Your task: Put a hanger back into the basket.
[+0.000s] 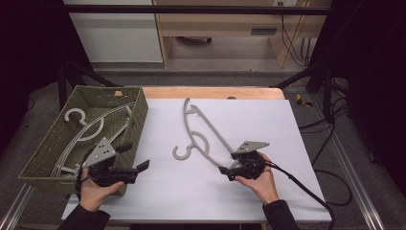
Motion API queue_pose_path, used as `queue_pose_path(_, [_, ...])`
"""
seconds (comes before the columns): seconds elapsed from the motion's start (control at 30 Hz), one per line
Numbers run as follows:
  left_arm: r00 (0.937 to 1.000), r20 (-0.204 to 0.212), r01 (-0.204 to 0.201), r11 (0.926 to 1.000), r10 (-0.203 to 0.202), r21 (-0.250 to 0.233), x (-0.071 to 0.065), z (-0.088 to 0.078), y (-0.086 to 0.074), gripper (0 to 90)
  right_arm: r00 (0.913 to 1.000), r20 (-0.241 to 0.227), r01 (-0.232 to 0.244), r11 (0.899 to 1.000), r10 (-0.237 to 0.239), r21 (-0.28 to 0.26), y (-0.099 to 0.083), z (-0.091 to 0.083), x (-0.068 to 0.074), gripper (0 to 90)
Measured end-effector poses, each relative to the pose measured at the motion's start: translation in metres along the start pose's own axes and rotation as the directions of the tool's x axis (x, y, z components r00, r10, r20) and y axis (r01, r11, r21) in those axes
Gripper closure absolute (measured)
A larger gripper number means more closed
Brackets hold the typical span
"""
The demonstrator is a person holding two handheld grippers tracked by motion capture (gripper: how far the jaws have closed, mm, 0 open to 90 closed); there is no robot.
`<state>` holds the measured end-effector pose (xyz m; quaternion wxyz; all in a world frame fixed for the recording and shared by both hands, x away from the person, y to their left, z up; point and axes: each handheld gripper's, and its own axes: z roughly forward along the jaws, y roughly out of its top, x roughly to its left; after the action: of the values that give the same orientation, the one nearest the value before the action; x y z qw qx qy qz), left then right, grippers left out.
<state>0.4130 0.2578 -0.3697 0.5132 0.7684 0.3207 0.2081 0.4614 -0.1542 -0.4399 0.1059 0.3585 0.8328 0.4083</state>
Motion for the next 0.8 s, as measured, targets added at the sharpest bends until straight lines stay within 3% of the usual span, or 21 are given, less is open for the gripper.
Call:
queue_pose_path(0.27, [0.9999,0.01,-0.004,0.9997,0.004,0.022,0.0,0.003,-0.001,13.0,0.9996,0.004,0.027,0.994,-0.027,0.107,-0.007,0.019,0.0,42.7])
queue_pose_path(0.4, [0.9999,0.014,-0.003,0.9997,0.003,0.024,-0.001,0.005,-0.002,13.4,0.999,0.008,0.042,0.99,-0.043,0.132,-0.009,0.025,-0.002,51.5])
queue_pose_path(0.57, [0.9999,0.016,-0.005,0.9995,0.005,0.033,0.0,0.006,-0.003,14.2,0.9993,0.024,0.025,0.989,-0.028,0.147,-0.008,0.033,-0.006,65.0])
queue_pose_path(0.6, [0.9998,0.017,-0.005,0.9995,0.005,0.032,-0.001,0.006,-0.003,14.3,0.9983,0.017,0.053,0.987,-0.056,0.149,-0.009,0.034,-0.008,67.1])
queue_pose_path(0.77, [0.9998,0.019,-0.01,0.9994,0.01,0.032,-0.001,0.006,-0.002,14.7,0.9972,0.03,0.062,0.982,-0.069,0.18,-0.007,0.037,-0.005,75.5])
queue_pose_path(0.8, [0.9998,0.02,-0.01,0.9994,0.009,0.033,-0.001,0.005,-0.002,14.7,0.9948,0.026,0.093,0.98,-0.099,0.178,-0.007,0.038,-0.007,76.2])
